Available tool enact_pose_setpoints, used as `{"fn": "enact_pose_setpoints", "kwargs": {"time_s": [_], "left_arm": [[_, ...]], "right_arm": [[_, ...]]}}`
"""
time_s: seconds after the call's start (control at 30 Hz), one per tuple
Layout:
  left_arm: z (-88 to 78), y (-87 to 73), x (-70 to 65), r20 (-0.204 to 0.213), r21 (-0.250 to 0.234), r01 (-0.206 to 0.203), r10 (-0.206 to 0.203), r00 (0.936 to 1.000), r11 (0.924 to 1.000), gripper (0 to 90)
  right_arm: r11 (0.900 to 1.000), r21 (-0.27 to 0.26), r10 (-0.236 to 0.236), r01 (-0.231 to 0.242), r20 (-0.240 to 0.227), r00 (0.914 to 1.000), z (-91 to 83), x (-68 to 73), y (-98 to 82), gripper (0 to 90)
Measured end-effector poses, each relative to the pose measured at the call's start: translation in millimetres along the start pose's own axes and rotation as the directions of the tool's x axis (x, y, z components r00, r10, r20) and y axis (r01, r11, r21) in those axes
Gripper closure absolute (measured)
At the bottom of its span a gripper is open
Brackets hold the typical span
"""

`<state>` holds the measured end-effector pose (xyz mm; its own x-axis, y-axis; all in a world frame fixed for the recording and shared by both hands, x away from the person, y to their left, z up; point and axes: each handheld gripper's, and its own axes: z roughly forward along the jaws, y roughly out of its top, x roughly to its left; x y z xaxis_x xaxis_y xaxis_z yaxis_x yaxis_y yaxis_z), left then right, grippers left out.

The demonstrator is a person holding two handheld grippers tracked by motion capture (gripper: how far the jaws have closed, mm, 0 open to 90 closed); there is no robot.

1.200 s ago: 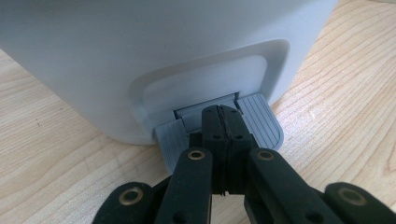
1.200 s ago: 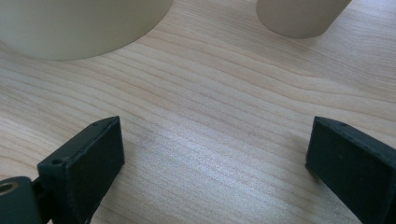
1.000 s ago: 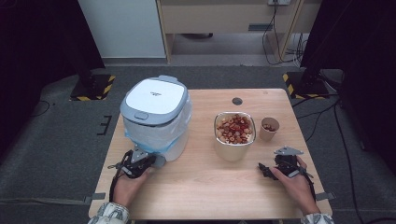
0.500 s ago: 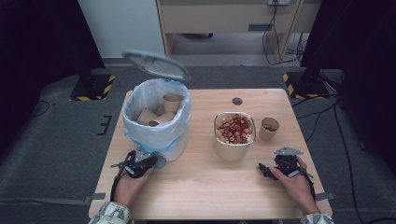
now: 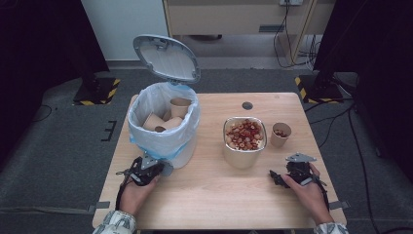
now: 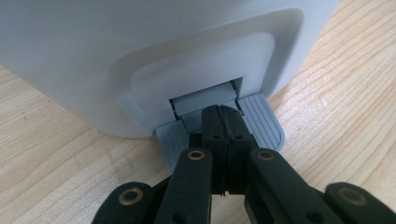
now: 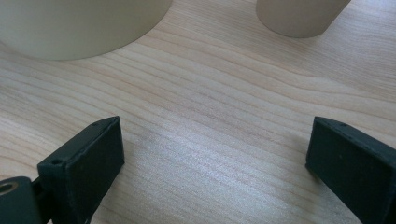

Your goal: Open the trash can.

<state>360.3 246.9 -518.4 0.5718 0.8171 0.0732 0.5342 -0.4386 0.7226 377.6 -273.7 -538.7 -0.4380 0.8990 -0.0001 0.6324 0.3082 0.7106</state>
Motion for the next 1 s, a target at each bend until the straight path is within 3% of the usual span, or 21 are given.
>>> {"fn": "enact_pose_setpoints", "kwargs": {"time_s": [0.17,0.23,0.57,1.0], "left_arm": [[-0.1,0.0,0.3,0.000,0.001,-0.002,0.002,1.0000,1.0000,89.0],[-0.1,0.0,0.3,0.001,0.001,-0.003,0.003,1.0000,1.0000,89.0],[0.4,0.3,-0.2,-0.002,0.000,-0.008,0.008,1.0000,1.0000,88.9],[0.6,0.4,-0.6,-0.005,0.000,-0.012,0.012,0.9999,0.9999,88.9]], "right_arm": [[1.000,-0.001,0.006,-0.006,0.000,1.0000,-0.1,-0.3,0.6,6.2],[1.000,-0.007,-0.012,0.012,0.016,0.9998,-0.9,-0.7,1.9,8.8],[0.995,-0.095,-0.016,0.021,0.060,0.9981,-11.5,-10.9,16.9,9.7],[0.996,-0.059,-0.058,0.062,0.072,0.9957,-13.9,-27.5,42.7,11.4]]}}
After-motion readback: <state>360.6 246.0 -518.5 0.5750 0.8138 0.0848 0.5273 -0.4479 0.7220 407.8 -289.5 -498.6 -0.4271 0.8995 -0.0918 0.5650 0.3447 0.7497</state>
